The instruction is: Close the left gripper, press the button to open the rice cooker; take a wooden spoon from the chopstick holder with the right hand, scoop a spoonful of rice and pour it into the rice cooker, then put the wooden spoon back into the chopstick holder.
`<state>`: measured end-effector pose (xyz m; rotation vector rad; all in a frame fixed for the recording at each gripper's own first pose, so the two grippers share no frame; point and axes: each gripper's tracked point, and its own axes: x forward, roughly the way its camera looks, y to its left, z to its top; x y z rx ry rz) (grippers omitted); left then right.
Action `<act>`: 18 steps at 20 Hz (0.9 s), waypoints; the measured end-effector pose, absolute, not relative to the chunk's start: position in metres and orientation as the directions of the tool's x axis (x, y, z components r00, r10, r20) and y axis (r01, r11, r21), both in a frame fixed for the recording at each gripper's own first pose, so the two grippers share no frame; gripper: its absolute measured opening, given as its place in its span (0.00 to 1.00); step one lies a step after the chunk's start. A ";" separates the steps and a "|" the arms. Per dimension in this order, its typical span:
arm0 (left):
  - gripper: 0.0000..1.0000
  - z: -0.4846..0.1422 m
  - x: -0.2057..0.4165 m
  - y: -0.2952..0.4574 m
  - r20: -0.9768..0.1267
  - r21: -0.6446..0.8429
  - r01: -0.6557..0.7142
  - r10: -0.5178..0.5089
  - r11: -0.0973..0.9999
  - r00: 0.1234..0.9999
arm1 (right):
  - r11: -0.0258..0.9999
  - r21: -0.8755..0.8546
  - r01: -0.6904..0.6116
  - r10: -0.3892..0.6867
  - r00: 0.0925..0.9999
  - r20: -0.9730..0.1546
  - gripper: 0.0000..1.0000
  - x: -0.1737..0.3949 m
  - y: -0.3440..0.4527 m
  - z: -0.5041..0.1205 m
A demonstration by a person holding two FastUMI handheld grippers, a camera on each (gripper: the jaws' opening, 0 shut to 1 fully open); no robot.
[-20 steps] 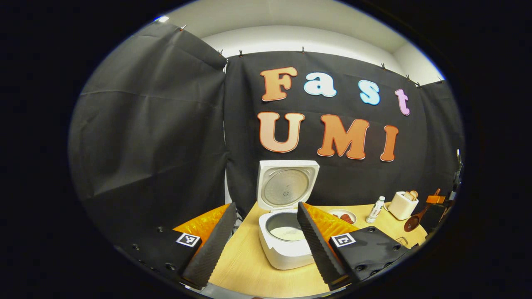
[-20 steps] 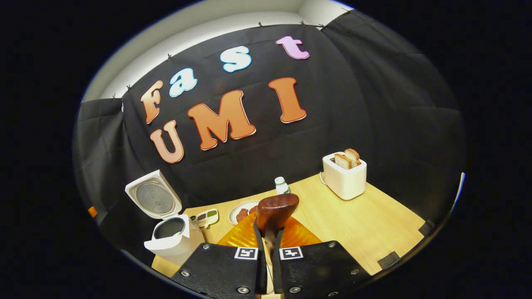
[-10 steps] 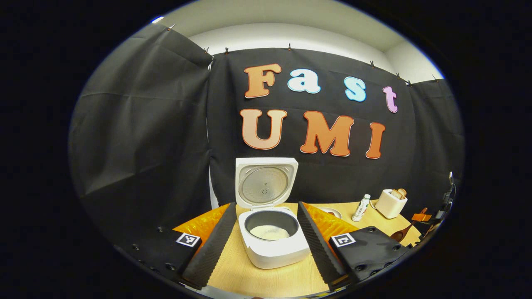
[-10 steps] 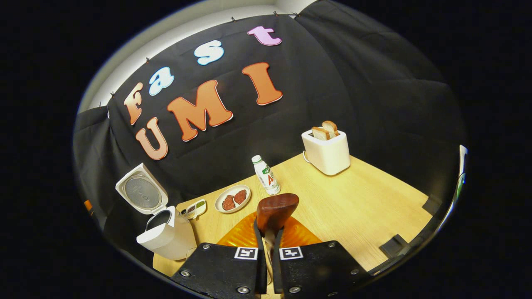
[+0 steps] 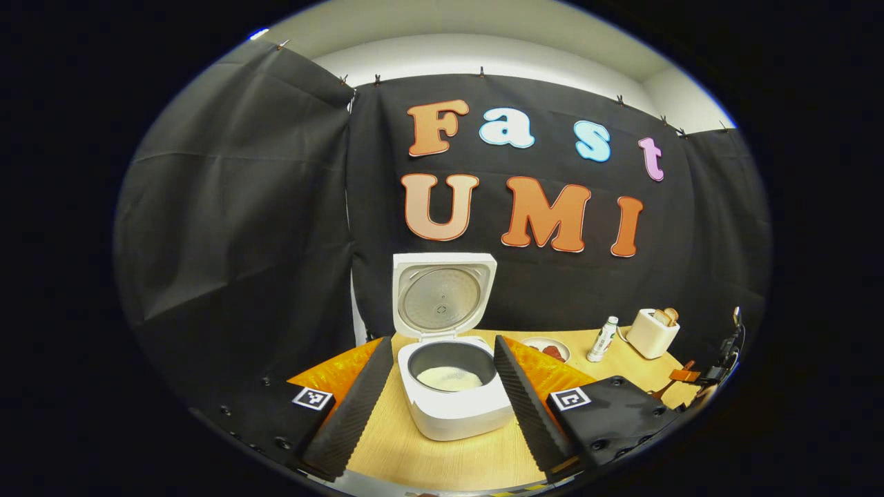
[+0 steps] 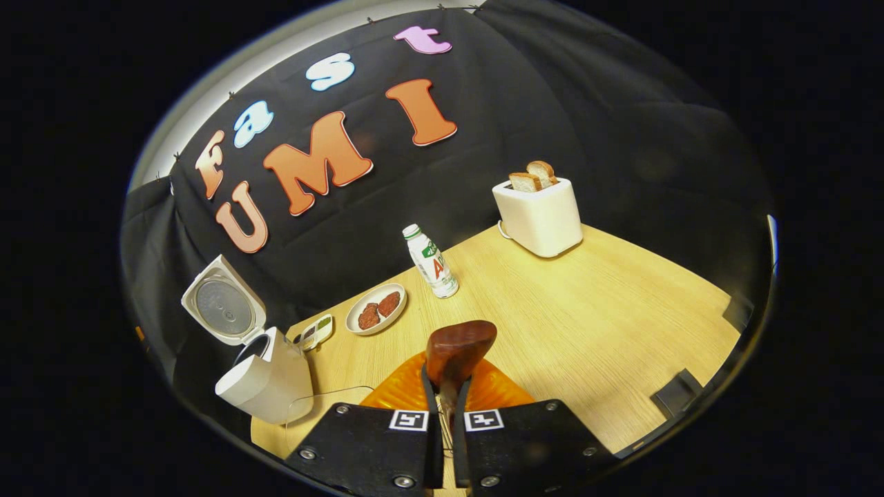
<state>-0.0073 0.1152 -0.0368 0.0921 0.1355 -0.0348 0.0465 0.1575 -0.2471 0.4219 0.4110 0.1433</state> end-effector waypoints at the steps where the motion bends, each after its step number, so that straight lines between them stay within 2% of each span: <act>1: 1.00 -0.036 -0.007 0.116 -0.135 0.089 0.039 -0.027 0.995 0.991 | 0.904 0.424 -0.046 0.217 0.905 -0.365 0.05 0.047 0.156 -0.252; 4: 1.00 -0.039 -0.006 0.117 -0.140 0.091 0.036 -0.023 0.995 0.990 | 0.895 0.446 -0.034 0.224 0.897 -0.381 0.10 0.045 0.153 -0.263; 5: 1.00 -0.038 -0.005 0.117 -0.142 0.092 0.036 -0.023 0.995 0.990 | 0.880 0.474 -0.023 0.227 0.898 -0.376 0.17 0.045 0.153 -0.261; 6: 1.00 -0.038 -0.004 0.116 -0.142 0.094 0.038 -0.024 0.995 0.990 | 0.875 0.485 0.000 0.206 0.905 -0.373 0.19 0.048 0.146 -0.260; 8: 1.00 -0.036 -0.001 0.115 -0.140 0.094 0.041 -0.028 0.995 0.990 | 0.878 0.478 0.042 0.162 0.911 -0.379 0.35 0.046 0.131 -0.259; 9: 1.00 -0.033 0.004 0.115 -0.137 0.093 0.042 -0.029 0.995 0.990 | 0.883 0.467 0.055 0.146 0.911 -0.385 0.57 0.045 0.126 -0.258; 10: 1.00 -0.030 0.007 0.113 -0.133 0.093 0.045 -0.032 0.995 0.991 | 0.892 0.447 0.067 0.127 0.912 -0.390 0.64 0.046 0.122 -0.257; 11: 1.00 -0.026 0.012 0.112 -0.126 0.094 0.045 -0.033 0.995 0.991 | 0.906 0.415 0.087 0.092 0.915 -0.394 0.92 0.043 0.115 -0.255; 12: 0.99 -0.019 0.019 0.111 -0.119 0.094 0.046 -0.034 0.994 0.992 | 0.919 0.380 0.106 0.057 0.917 -0.394 0.95 0.046 0.105 -0.251; 14: 1.00 -0.008 0.036 0.108 -0.119 0.090 0.049 -0.038 0.995 0.992 | 0.934 0.334 0.127 0.006 0.929 -0.370 0.95 0.045 0.089 -0.233; 18: 0.99 0.021 0.085 0.099 -0.119 0.049 0.055 -0.048 0.997 0.992 | 0.946 0.302 0.117 -0.017 0.949 -0.315 0.95 0.041 0.077 -0.195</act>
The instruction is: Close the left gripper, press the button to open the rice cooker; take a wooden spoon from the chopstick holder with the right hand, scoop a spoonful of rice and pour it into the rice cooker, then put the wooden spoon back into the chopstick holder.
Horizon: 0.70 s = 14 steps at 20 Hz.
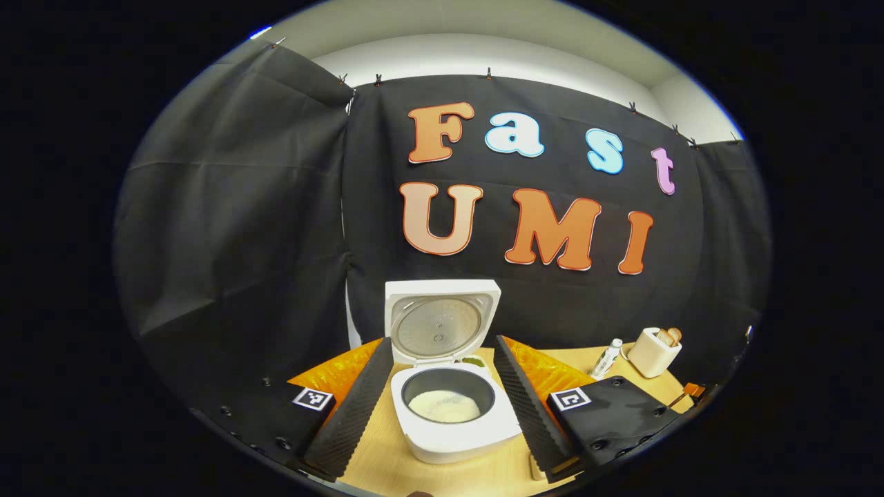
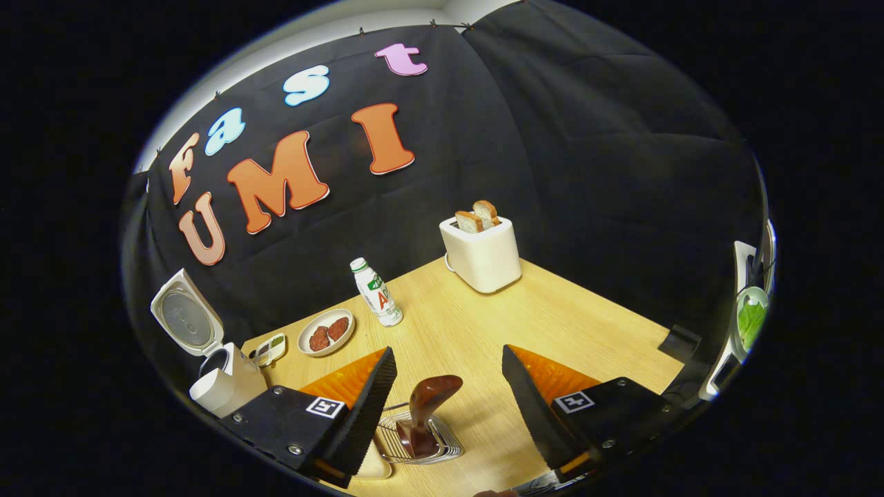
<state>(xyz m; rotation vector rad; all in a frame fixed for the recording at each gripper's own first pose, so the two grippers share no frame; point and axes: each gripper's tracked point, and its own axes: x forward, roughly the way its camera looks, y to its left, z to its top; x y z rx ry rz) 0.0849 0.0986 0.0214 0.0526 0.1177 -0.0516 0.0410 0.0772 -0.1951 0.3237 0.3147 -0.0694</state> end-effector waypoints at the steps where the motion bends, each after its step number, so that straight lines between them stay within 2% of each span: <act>1: 0.99 0.026 0.099 0.097 -0.118 0.055 0.055 -0.048 0.997 0.992 | 0.950 0.289 0.119 -0.027 0.952 -0.304 0.95 0.041 0.073 -0.188; 5: 0.99 0.050 0.158 0.092 -0.105 0.106 0.038 -0.027 0.994 0.994 | 0.951 0.281 0.124 -0.042 0.958 -0.283 0.94 0.038 0.067 -0.172; 10: 0.99 0.065 0.230 0.064 -0.128 0.040 0.096 -0.090 0.995 0.988 | 0.947 0.278 0.158 -0.075 0.955 -0.286 0.94 0.040 0.058 -0.171; 14: 0.99 0.062 0.284 0.063 -0.176 0.070 0.071 -0.057 0.995 0.983 | 0.951 0.255 0.174 -0.100 0.955 -0.279 0.94 0.041 0.053 -0.165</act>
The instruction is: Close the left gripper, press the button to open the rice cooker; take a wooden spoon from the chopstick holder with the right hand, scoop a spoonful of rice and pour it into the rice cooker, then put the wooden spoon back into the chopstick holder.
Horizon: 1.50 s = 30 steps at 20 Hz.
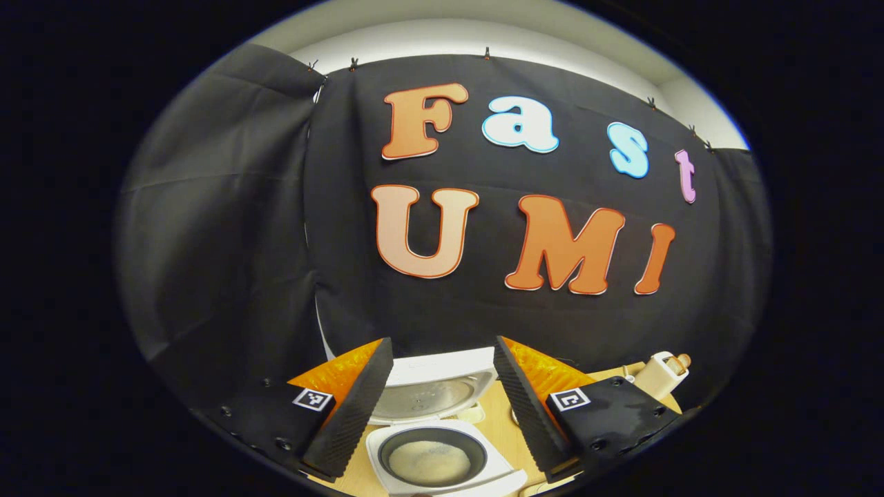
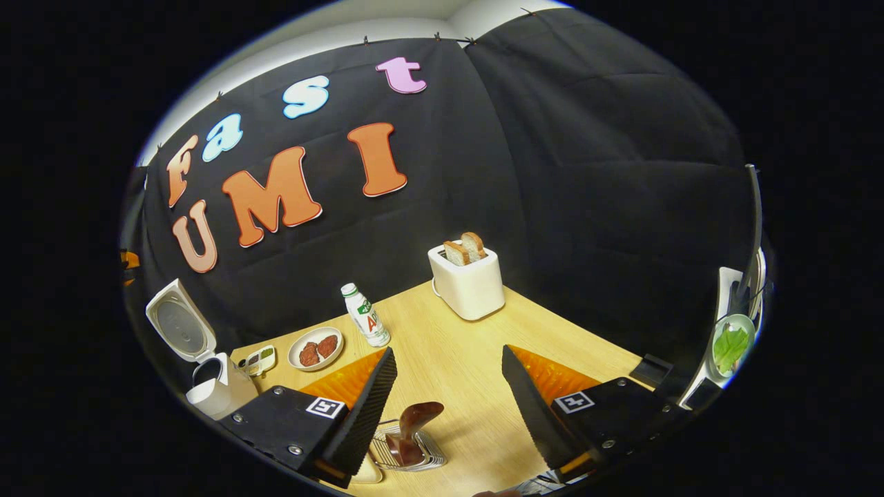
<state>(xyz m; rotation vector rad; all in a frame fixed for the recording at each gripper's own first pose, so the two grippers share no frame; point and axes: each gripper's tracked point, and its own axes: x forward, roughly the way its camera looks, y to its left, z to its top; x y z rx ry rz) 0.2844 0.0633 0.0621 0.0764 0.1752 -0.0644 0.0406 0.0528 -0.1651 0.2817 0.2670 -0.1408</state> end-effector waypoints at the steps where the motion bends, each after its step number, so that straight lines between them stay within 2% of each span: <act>1: 0.98 0.058 0.298 0.062 -0.193 0.054 0.073 -0.061 0.996 0.979 | 0.952 0.247 0.180 -0.108 0.955 -0.277 0.94 0.042 0.051 -0.163; 7: 0.99 0.008 0.364 0.080 -0.314 0.042 0.047 -0.032 0.998 0.949 | 0.953 0.216 0.210 -0.145 0.948 -0.284 0.94 0.040 0.040 -0.158; 10: 1.00 -0.024 0.375 0.088 -0.373 0.015 0.024 -0.017 1.000 0.928 | 0.951 0.218 0.220 -0.152 0.945 -0.291 0.94 0.044 0.038 -0.160; 12: 1.00 -0.028 0.376 0.099 -0.370 0.060 0.009 0.014 0.998 0.929 | 0.954 0.210 0.212 -0.144 0.944 -0.297 0.94 0.047 0.042 -0.161; 15: 1.00 -0.030 0.364 0.087 -0.378 0.098 0.089 -0.045 0.991 0.925 | 0.964 0.192 0.183 -0.121 0.947 -0.296 0.94 0.048 0.053 -0.159; 21: 1.00 -0.038 0.340 0.081 -0.408 0.087 0.098 -0.055 0.991 0.911 | 0.976 0.182 0.122 -0.066 0.956 -0.285 0.95 0.047 0.070 -0.150; 30: 1.00 -0.073 0.268 0.064 -0.459 0.042 0.125 -0.092 0.991 0.883 | 0.978 0.200 0.057 -0.004 0.967 -0.256 0.95 0.020 0.078 -0.136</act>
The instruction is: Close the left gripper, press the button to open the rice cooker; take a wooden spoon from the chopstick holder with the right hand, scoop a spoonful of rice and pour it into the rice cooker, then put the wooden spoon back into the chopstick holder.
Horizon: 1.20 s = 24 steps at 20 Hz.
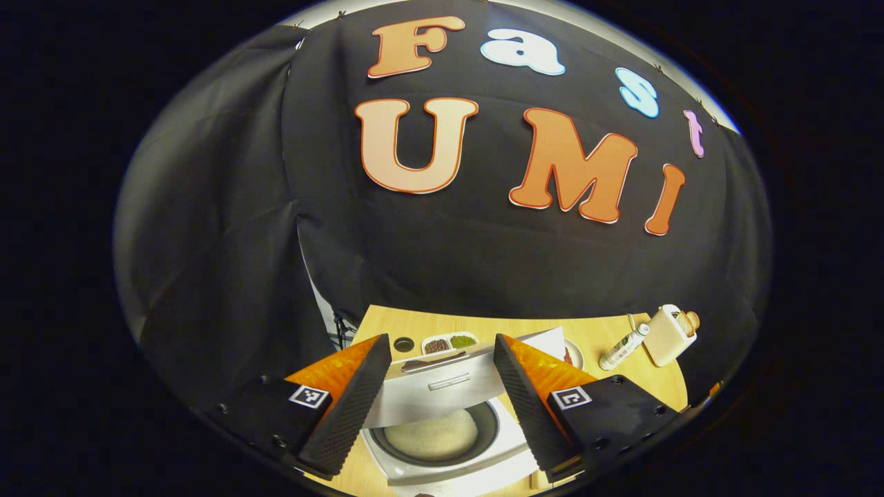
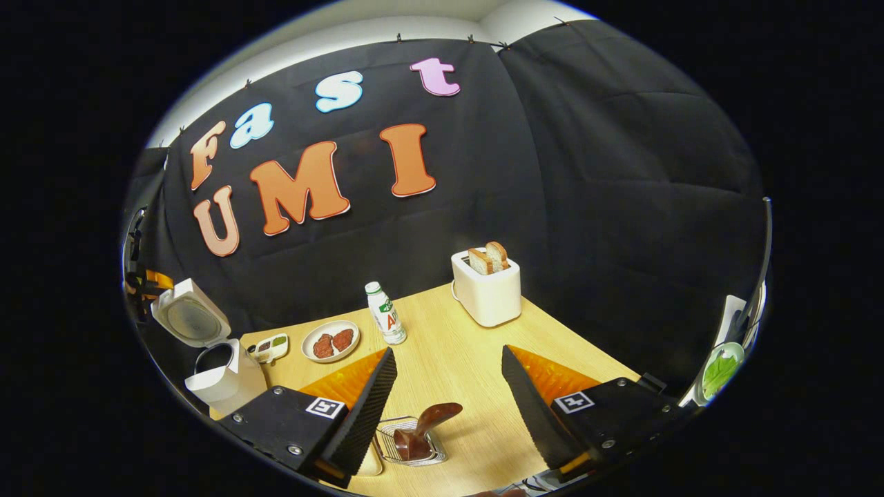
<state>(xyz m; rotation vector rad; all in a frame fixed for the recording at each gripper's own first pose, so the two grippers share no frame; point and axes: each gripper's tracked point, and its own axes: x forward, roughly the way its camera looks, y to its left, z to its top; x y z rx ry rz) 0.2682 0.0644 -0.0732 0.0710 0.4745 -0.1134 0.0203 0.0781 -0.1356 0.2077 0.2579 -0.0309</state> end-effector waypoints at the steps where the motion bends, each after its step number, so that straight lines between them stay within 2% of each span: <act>1: 1.00 -0.080 0.262 0.062 -0.459 0.033 0.128 -0.099 0.991 0.883 | 0.979 0.195 0.051 0.000 0.968 -0.252 0.95 0.017 0.078 -0.133; 6: 1.00 -0.127 0.217 0.054 -0.504 -0.025 0.140 -0.133 0.990 0.853 | 0.981 0.189 0.030 0.017 0.971 -0.239 0.95 -0.003 0.075 -0.127; 10: 1.00 -0.166 0.189 0.052 -0.518 -0.014 0.130 -0.118 0.991 0.847 | 0.979 0.203 0.024 0.026 0.970 -0.242 0.95 -0.012 0.074 -0.128; 20: 1.00 -0.246 0.159 0.062 -0.586 -0.046 0.073 -0.086 0.996 0.805 | 0.976 0.216 0.015 0.045 0.961 -0.273 0.95 -0.017 0.080 -0.134; 23: 1.00 -0.259 0.151 0.062 -0.618 0.025 0.144 -0.098 0.989 0.780 | 0.974 0.226 0.000 0.065 0.958 -0.280 0.95 -0.017 0.089 -0.136; 24: 1.00 -0.261 0.149 0.056 -0.604 -0.002 0.167 -0.134 0.986 0.786 | 0.975 0.224 -0.005 0.070 0.956 -0.284 0.95 -0.017 0.092 -0.138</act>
